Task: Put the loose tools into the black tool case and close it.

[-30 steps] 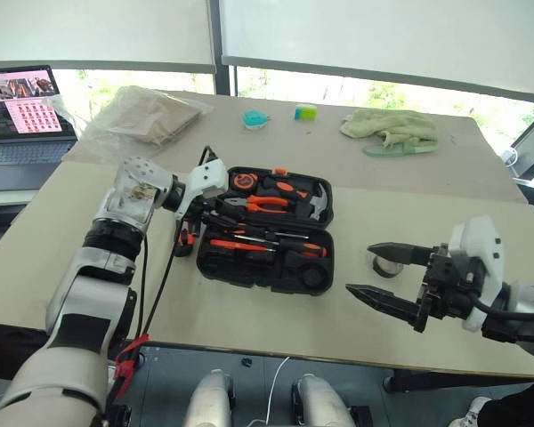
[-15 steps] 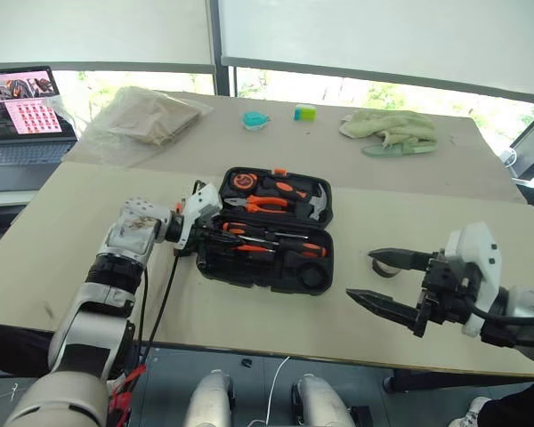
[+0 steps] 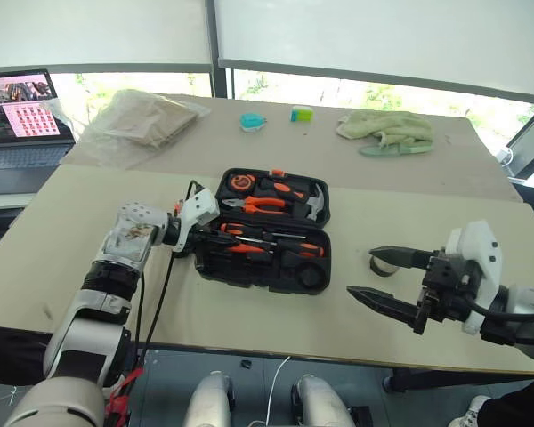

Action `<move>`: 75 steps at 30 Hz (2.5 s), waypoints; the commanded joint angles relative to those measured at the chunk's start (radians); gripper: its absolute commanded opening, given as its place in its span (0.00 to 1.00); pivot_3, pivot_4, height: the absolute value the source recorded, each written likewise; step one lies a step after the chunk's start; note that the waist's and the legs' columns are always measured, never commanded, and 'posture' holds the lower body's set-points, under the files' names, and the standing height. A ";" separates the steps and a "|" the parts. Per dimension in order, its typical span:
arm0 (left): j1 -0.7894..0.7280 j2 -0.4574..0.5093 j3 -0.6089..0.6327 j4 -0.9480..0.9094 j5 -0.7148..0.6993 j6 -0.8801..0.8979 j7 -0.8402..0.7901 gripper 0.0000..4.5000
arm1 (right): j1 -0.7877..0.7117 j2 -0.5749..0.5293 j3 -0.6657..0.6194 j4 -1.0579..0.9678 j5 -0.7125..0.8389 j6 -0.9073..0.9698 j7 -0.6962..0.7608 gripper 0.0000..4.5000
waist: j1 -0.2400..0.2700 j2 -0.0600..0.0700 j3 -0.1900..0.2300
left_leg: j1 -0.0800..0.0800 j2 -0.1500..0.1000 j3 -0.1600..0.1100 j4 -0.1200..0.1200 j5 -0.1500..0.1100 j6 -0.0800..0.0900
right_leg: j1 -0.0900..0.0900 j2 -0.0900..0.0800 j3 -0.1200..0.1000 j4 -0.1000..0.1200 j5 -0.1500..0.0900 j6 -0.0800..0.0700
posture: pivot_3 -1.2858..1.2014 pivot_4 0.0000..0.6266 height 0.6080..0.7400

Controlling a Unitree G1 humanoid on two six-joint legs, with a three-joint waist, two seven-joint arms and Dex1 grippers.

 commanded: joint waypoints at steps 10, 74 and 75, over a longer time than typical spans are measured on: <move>0.218 0.243 0.338 -0.453 -0.227 0.387 0.135 0.00 | -0.199 0.005 0.157 0.123 -0.097 -0.062 0.076 1.00 | -0.019 0.000 0.000 | -0.001 0.001 -0.002 -0.001 0.000 0.000 | -0.003 0.000 0.002 0.000 0.000 0.000 | 0.52 0.24 1.00; -0.138 0.248 -0.115 -0.354 -0.150 0.167 -0.081 0.35 | -0.167 0.035 0.138 0.032 -0.141 -0.061 0.093 1.00 | 0.020 -0.004 0.002 | -0.005 0.000 0.005 -0.002 -0.002 0.001 | -0.004 -0.002 0.000 -0.006 0.000 -0.001 | 0.52 0.24 1.00; -0.138 0.237 -0.152 -0.364 -0.129 0.135 -0.114 0.35 | -0.165 0.036 0.137 0.029 -0.136 -0.058 0.085 1.00 | 0.020 -0.004 0.002 | -0.005 0.000 0.005 -0.002 -0.001 0.001 | -0.004 -0.002 0.000 -0.006 0.000 -0.001 | 0.52 0.24 1.00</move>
